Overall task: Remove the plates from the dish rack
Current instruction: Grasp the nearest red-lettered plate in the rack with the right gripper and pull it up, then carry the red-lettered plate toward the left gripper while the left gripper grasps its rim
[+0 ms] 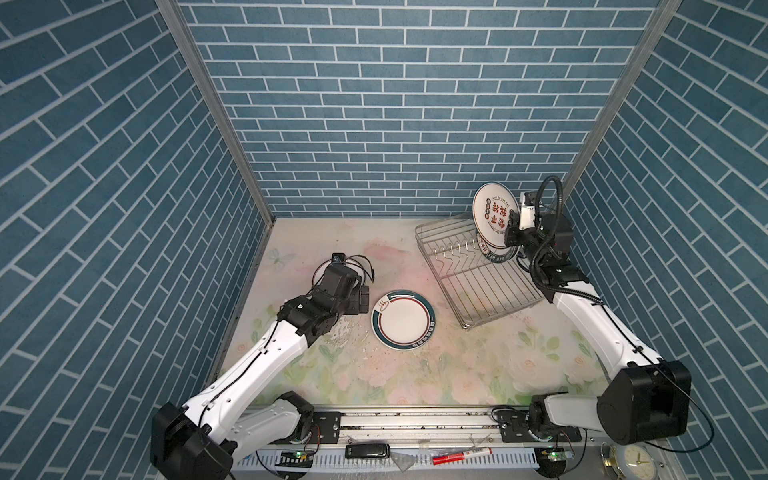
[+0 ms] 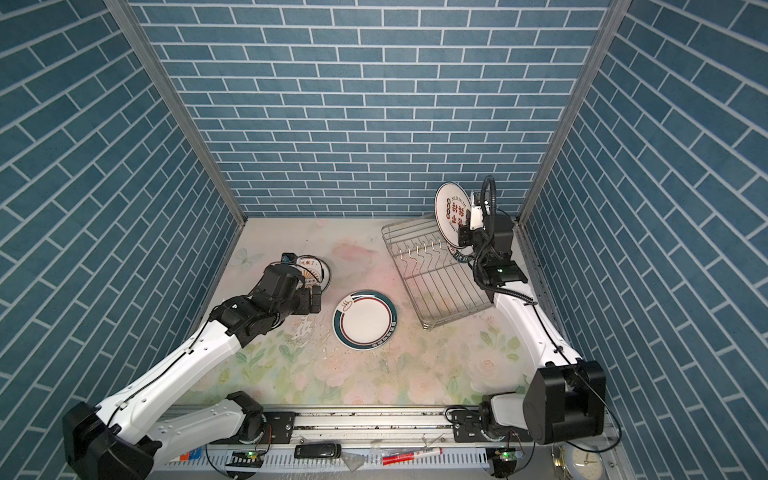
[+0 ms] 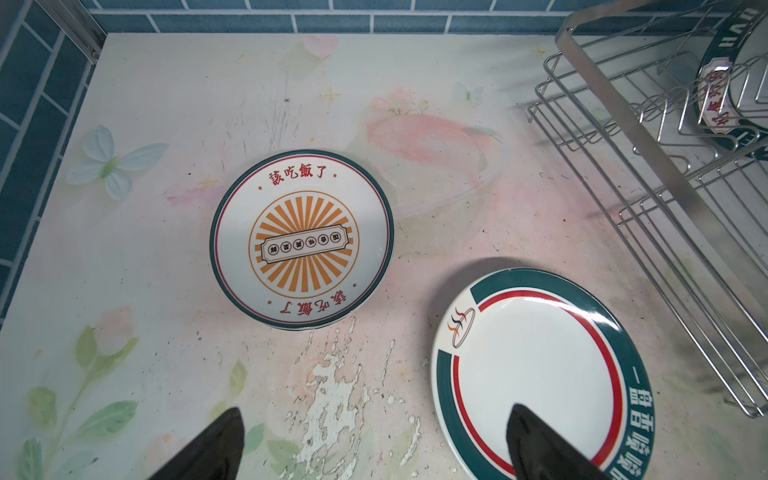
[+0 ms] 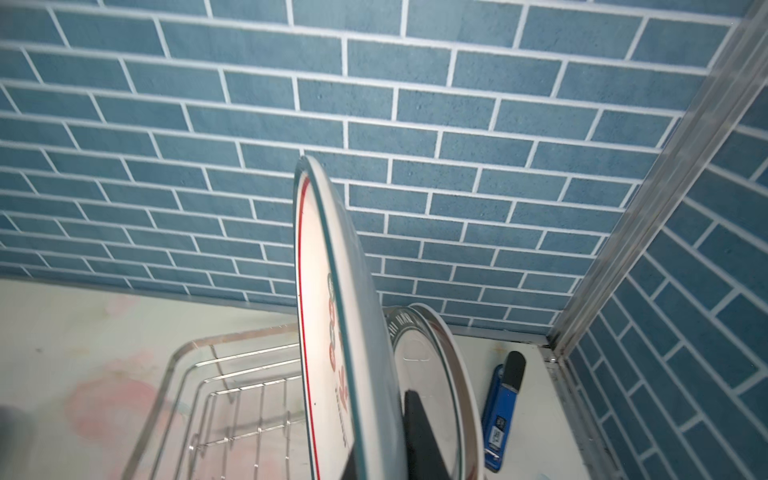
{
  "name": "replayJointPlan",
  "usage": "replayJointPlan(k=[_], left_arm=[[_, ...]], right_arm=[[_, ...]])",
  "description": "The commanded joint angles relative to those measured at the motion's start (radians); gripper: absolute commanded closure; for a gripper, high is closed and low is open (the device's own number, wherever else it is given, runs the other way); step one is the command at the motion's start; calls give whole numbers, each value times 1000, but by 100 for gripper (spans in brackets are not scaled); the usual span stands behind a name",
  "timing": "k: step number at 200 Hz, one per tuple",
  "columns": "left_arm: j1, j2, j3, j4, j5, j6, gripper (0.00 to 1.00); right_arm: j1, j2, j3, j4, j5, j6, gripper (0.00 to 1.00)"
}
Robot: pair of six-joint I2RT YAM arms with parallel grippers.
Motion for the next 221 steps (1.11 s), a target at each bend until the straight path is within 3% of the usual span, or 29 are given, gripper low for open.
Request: replayJointPlan(k=[1, 36, 51, 87, 118, 152, 221], left_arm=[[7, 0, 1, 41, 13, 2, 1], [7, -11, -19, 109, 4, -22, 1], [7, -18, -35, 161, 20, -41, 1], [7, -10, -37, 266, 102, -64, 1], [8, 40, -13, 351, 232, -77, 1], [7, 92, -2, 429, 334, -104, 1], [11, 88, -25, 468, 389, -119, 1]], right_arm=[[4, -57, -117, 263, -58, 307, 100], [3, -93, -255, 383, -109, 640, 100], [3, -86, -260, 360, -203, 769, 100], [4, -31, -282, 367, -385, 1083, 100], [22, 63, -292, 399, -530, 1273, 100], [74, 112, -288, 405, -595, 1327, 100], [195, 204, -221, 407, -632, 1361, 100]])
